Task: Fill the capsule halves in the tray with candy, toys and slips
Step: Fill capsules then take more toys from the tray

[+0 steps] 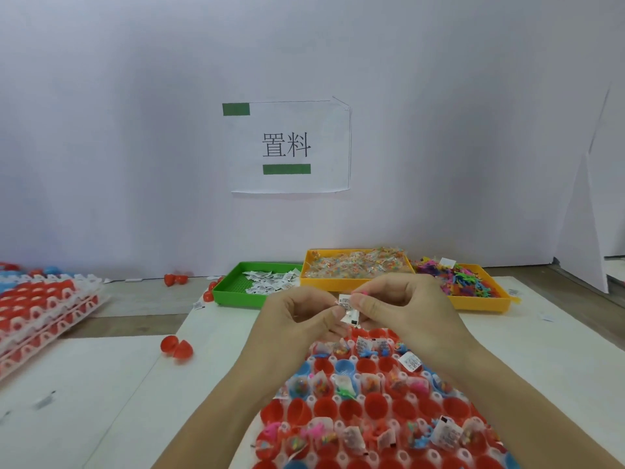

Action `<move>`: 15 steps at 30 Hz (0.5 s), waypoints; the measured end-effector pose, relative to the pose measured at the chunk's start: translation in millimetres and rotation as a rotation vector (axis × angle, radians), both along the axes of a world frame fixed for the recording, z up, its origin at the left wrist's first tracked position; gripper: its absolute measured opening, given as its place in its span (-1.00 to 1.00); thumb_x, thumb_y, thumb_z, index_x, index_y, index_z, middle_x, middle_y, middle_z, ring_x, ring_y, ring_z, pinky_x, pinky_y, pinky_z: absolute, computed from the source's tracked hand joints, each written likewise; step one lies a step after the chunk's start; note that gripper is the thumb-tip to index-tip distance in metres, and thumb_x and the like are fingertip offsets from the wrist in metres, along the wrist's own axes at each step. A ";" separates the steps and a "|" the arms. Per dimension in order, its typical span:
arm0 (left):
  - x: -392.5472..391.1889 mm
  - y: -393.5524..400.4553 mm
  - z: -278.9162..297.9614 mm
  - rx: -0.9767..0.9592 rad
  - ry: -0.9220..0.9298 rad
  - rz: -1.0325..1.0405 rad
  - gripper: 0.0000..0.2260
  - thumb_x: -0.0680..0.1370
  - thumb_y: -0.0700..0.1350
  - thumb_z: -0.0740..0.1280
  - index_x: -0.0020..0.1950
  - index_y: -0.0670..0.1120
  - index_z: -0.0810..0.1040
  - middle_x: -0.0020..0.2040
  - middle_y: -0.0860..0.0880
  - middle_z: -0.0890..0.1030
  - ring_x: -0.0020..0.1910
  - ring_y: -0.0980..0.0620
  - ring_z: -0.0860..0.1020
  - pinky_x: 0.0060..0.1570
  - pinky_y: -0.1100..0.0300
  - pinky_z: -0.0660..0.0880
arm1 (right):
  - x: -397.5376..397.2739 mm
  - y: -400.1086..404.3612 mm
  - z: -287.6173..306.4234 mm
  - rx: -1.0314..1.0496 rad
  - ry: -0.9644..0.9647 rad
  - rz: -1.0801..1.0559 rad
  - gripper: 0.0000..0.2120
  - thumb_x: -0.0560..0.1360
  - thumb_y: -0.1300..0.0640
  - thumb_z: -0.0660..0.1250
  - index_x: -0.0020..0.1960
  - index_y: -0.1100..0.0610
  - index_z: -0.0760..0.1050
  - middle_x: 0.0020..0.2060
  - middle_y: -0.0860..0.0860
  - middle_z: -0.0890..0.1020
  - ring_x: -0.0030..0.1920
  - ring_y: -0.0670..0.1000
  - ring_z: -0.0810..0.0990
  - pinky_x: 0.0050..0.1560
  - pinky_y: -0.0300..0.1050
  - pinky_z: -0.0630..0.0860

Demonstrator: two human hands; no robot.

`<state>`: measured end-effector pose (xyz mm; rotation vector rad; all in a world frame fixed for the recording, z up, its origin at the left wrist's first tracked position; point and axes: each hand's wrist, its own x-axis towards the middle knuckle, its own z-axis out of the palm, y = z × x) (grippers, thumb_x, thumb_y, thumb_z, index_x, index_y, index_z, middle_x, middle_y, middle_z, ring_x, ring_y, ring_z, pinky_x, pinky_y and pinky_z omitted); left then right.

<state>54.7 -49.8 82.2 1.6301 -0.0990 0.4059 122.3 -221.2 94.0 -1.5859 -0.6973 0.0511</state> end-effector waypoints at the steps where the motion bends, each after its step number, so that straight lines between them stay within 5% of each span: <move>1: -7.4 2.2 -1.2 -0.008 0.001 0.009 -0.92 0.48 -0.24 0.44 -0.08 -0.26 0.64 -0.25 -0.23 0.69 -0.27 -0.09 0.68 -0.21 0.19 0.62 | -5.2 4.0 -0.1 -0.006 0.013 0.021 -0.96 0.46 0.22 0.49 -0.12 0.19 0.70 -0.28 0.09 0.73 -0.28 0.00 0.72 -0.23 -0.26 0.62; 8: -54.7 15.3 -16.3 0.018 0.018 0.044 -0.93 0.51 -0.20 0.43 -0.11 -0.04 0.68 -0.21 -0.07 0.70 -0.22 -0.03 0.68 -0.18 0.25 0.59 | -34.2 19.1 -6.9 -0.150 0.037 0.162 -0.94 0.49 0.18 0.47 -0.09 0.18 0.68 -0.24 0.05 0.74 -0.22 0.01 0.73 -0.18 -0.28 0.61; 15: -79.0 22.8 -32.8 0.168 0.051 0.064 -0.91 0.51 -0.20 0.43 -0.14 -0.02 0.66 -0.23 -0.01 0.68 -0.24 0.02 0.66 -0.15 0.23 0.59 | -47.1 21.8 -12.1 -0.394 -0.055 0.277 -0.90 0.49 0.06 0.49 0.00 -0.02 0.67 -0.19 -0.10 0.75 -0.21 -0.06 0.74 -0.08 -0.22 0.65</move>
